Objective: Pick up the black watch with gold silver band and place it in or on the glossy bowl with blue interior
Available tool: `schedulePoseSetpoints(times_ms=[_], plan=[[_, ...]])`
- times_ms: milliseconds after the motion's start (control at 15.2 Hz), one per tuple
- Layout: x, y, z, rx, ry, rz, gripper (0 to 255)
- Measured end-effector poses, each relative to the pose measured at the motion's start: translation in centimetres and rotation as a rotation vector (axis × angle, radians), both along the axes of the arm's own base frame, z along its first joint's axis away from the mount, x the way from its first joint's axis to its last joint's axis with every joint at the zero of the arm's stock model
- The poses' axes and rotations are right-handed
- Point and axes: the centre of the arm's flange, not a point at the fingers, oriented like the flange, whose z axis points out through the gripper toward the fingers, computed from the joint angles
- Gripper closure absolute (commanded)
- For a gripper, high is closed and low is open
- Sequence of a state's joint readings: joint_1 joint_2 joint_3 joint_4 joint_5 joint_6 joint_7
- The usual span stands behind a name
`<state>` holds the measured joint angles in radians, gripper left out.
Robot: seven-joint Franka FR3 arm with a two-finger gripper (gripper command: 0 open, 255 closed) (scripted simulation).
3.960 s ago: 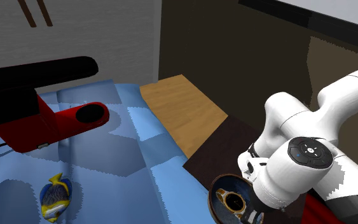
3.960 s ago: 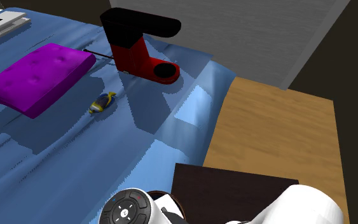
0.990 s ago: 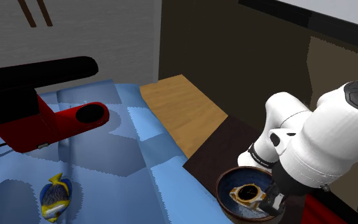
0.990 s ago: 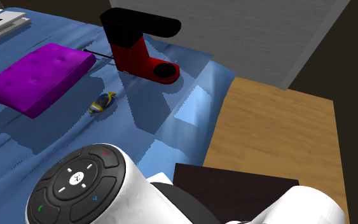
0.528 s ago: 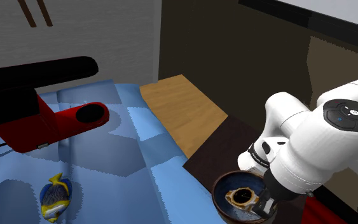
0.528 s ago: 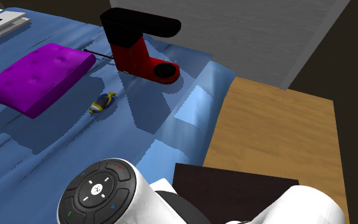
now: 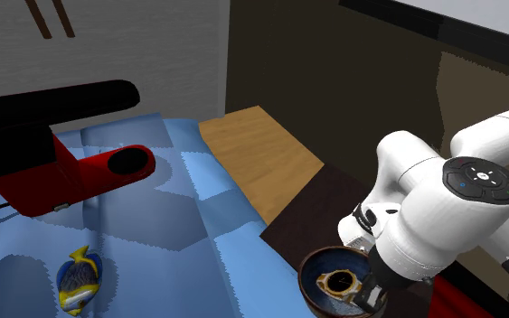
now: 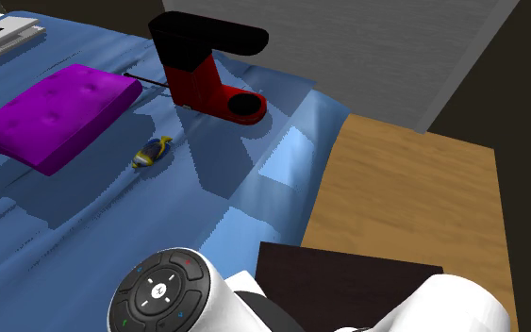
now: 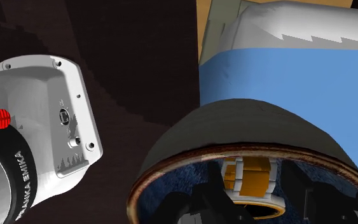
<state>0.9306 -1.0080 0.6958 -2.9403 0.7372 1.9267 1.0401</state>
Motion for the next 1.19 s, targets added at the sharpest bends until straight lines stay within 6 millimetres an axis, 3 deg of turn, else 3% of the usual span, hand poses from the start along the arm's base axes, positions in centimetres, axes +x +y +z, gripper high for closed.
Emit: schedulePoseSetpoints(times_ms=[132,198,594,924,1188], plan=[[0.0,0.0,0.0,0.0,0.0,0.0,255],[0.0,0.0,0.0,0.0,0.0,0.0,0],[0.0,0.0,0.0,0.001,0.0,0.0,0],[0.3,0.0,4.4,0.003,0.0,0.001,0],[0.5,0.0,5.0,0.002,0.0,0.0,0]])
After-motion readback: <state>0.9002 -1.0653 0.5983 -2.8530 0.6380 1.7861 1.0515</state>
